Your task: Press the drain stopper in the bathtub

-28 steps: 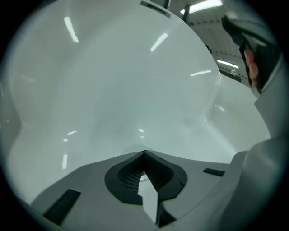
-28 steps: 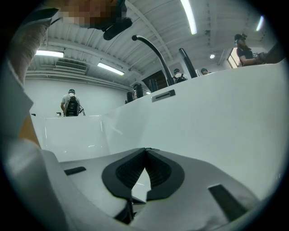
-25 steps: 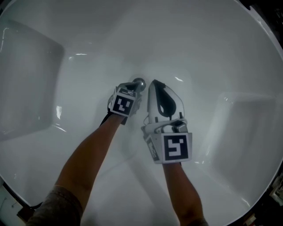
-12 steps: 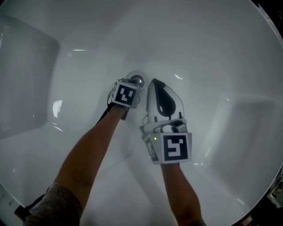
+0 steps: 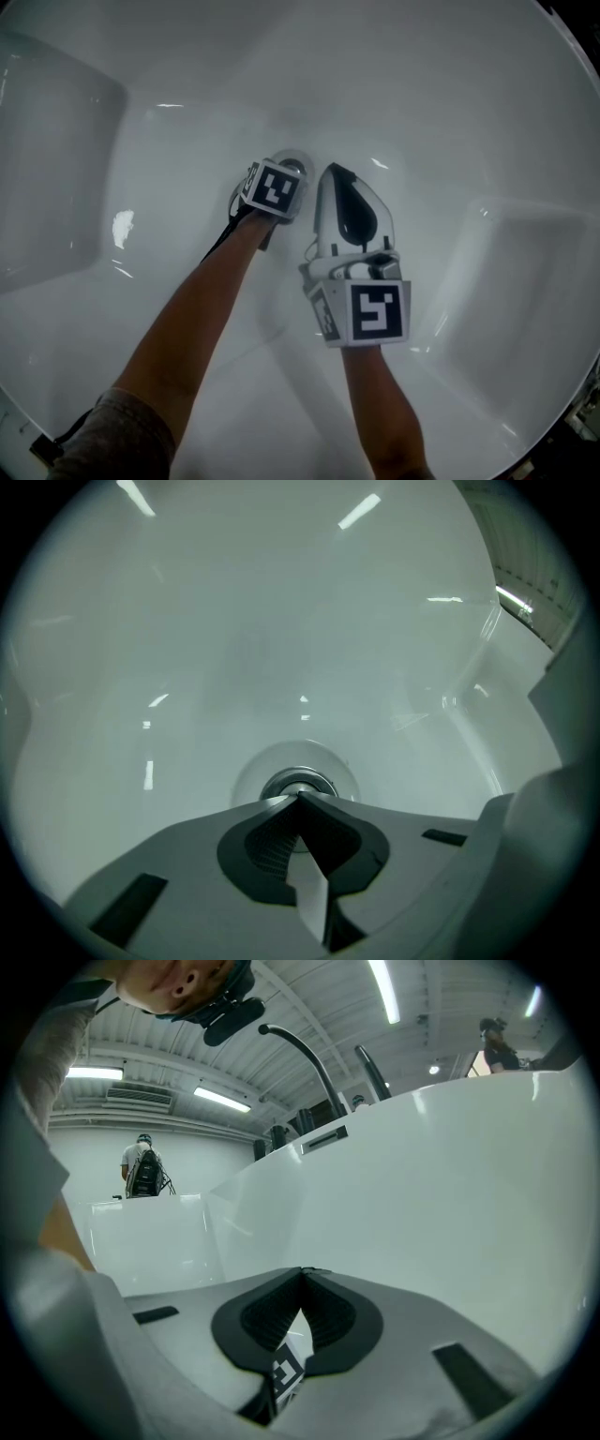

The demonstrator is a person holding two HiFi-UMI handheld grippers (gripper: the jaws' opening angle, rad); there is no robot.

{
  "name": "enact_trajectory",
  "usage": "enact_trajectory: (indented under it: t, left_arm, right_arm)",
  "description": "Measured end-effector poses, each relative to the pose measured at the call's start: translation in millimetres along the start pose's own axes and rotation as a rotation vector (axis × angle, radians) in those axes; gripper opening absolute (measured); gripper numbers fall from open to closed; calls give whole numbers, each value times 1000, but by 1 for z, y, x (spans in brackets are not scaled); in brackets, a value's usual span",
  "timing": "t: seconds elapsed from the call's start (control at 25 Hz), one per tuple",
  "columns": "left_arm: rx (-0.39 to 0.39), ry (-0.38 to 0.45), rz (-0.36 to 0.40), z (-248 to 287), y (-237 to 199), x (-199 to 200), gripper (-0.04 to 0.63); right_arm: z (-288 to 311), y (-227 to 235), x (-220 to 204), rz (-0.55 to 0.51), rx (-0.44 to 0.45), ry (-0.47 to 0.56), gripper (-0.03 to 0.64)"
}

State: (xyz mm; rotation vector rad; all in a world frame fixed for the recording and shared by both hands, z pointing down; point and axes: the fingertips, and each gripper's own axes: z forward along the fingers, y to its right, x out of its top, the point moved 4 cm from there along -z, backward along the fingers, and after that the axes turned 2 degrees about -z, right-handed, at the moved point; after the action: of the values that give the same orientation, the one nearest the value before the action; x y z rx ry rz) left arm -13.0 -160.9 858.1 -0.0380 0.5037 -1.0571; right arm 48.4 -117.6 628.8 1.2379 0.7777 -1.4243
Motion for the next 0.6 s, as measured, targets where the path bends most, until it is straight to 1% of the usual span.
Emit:
enact_trajectory:
  t: [0.08,0.16,0.28,0.44,0.52,0.6]
  left_arm:
    - [9,-7,4,1,0,2,11]
    - [3,-6,3,2,1,2,9]
    - [-12,-4,-43,-1,-2,-1,9]
    - [-19,15,-63,-10,-2,-5,8]
    - [-16,-15,-99,-16,-4,-10,8]
    - [-20,-20,-129,-27,-2,-14,8]
  right_arm:
    - [0,0,1,2,2,1,3]
    - [1,1,-1,-2,4,-4,3]
    - [1,2,-2,-7,-2,-1,3]
    - [-1,2,-1,-12,-7,-11,3]
    - [-1,0,5,-8,-9,-7,3]
    - [-5,-3,16,-4,-9,1,3]
